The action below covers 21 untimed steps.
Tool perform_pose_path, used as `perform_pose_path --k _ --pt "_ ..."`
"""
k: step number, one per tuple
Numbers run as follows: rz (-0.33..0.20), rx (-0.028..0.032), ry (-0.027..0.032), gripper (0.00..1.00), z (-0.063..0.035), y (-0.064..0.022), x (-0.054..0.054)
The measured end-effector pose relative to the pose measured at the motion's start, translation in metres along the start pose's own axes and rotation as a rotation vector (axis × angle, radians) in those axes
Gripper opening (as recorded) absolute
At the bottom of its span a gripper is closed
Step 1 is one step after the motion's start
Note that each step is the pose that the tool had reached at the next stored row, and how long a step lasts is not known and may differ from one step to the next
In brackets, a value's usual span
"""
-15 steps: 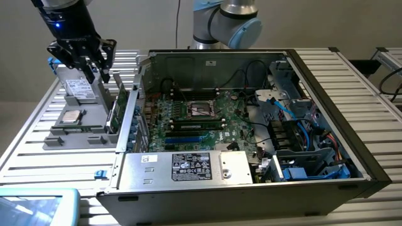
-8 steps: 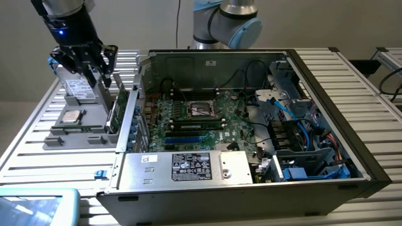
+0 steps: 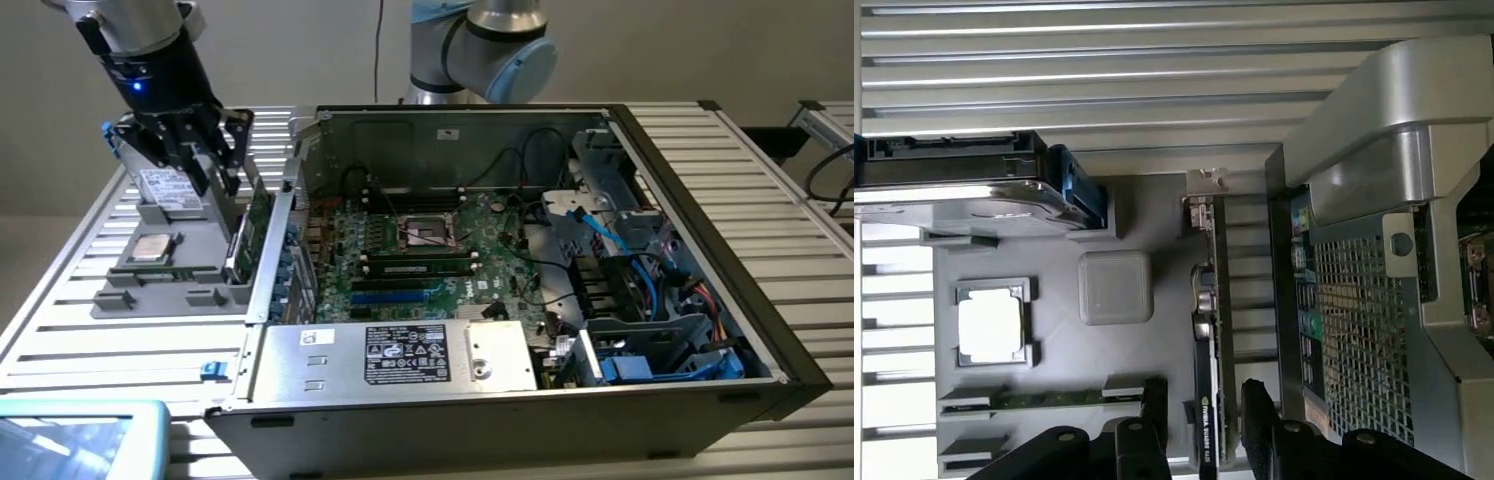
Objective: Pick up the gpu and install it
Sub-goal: 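Pick up the gpu and move the gpu toward the slot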
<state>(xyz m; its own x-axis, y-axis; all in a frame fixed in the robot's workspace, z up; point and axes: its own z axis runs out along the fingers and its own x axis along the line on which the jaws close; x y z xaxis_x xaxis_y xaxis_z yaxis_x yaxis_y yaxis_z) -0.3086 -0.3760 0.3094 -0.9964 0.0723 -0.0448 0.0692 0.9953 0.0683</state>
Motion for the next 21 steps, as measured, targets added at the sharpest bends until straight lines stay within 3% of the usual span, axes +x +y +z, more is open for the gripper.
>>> perform_pose_path --k 3,7,12,15,21 --pt "0.000 -0.0087 -0.0016 0.44 0.0043 -0.0019 0.000" --pt "-0.007 -0.0097 -0.0014 0.44 0.0116 -0.0025 0.001" --pt "-0.072 -0.0126 0.0025 0.44 0.0199 -0.0031 0.001" --pt "-0.082 -0.0132 0.0021 0.44 0.0248 -0.0036 0.001" --pt "-0.083 -0.0202 -0.0065 0.44 0.0324 -0.0045 0.001"
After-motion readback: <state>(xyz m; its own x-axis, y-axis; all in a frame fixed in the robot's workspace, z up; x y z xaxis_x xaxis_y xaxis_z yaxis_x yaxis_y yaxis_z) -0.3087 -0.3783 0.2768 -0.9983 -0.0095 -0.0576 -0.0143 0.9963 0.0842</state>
